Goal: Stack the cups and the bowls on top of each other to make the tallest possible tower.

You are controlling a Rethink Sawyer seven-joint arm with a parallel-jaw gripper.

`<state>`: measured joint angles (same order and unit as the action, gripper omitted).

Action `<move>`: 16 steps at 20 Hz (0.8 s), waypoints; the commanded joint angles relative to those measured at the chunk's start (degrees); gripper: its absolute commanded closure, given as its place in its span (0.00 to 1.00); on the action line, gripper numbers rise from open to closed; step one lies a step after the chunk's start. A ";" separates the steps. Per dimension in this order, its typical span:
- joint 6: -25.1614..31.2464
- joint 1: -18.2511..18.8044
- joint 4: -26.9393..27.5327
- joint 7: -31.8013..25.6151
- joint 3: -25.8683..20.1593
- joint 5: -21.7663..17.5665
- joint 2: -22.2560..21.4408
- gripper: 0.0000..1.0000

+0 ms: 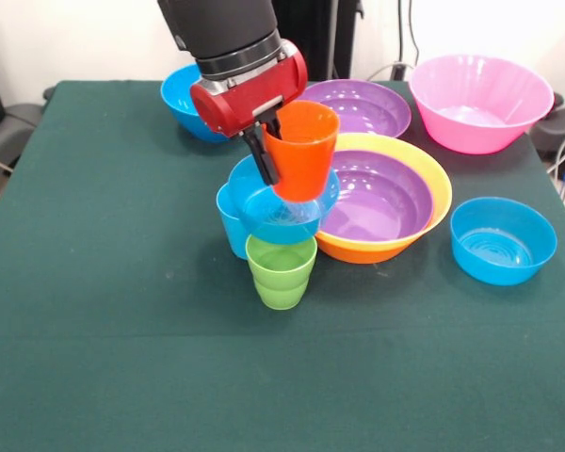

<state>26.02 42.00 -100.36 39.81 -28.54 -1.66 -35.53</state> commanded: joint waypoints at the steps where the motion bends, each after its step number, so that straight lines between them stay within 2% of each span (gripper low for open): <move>1: -1.53 -0.14 -2.00 6.76 -0.57 -3.85 1.56 1.00; 16: -0.53 -0.81 -1.25 5.80 0.79 -5.12 1.73 1.00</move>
<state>26.02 42.23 -100.83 39.81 -28.54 -1.67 -35.43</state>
